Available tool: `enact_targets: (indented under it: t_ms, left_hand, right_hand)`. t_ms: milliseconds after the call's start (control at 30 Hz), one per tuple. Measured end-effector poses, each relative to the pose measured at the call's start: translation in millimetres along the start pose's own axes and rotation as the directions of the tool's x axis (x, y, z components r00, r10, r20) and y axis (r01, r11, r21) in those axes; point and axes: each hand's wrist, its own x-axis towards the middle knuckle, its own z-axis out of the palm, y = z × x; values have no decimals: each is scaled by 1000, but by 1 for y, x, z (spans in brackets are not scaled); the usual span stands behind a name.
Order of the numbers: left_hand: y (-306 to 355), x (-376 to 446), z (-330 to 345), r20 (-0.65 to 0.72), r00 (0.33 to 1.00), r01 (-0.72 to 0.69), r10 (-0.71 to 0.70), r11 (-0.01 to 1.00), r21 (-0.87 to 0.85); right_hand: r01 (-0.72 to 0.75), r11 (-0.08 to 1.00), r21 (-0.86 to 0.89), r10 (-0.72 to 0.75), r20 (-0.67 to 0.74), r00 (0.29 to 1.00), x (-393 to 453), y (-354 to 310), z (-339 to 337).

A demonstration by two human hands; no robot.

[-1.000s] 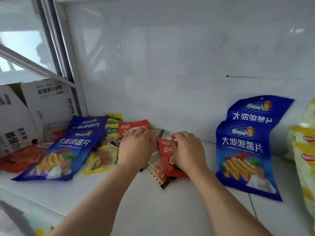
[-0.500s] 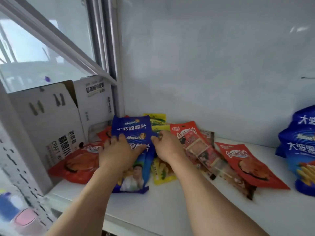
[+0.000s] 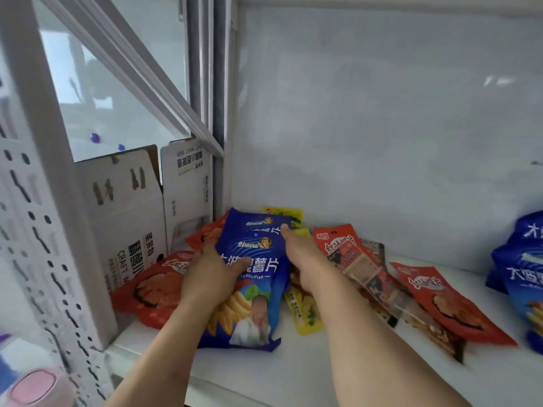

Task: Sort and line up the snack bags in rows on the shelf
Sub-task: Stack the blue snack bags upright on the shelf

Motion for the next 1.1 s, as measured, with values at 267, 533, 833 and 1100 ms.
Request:
enact_targets:
  t_ms: [267,533,833,1100]
  left_hand:
    - [8,-8,3,36,995,-76,90,952,-295]
    - [23,-16,0,287,958,118,-11,926,-359]
    - [48,-32,29,522,851,232,52,855,-464]
    - [97,-61,75,561,798,148,219,831,-536]
  right_hand:
    - [-59,965,254,39,84,996,-6,1,-15]
    - [-33,883,468,38,-1,999,-14,3,-46]
    - [70,805,590,13,-136,991,-28,24,-103]
    - [177,701,691,-88,-163,983,-53,40,-184]
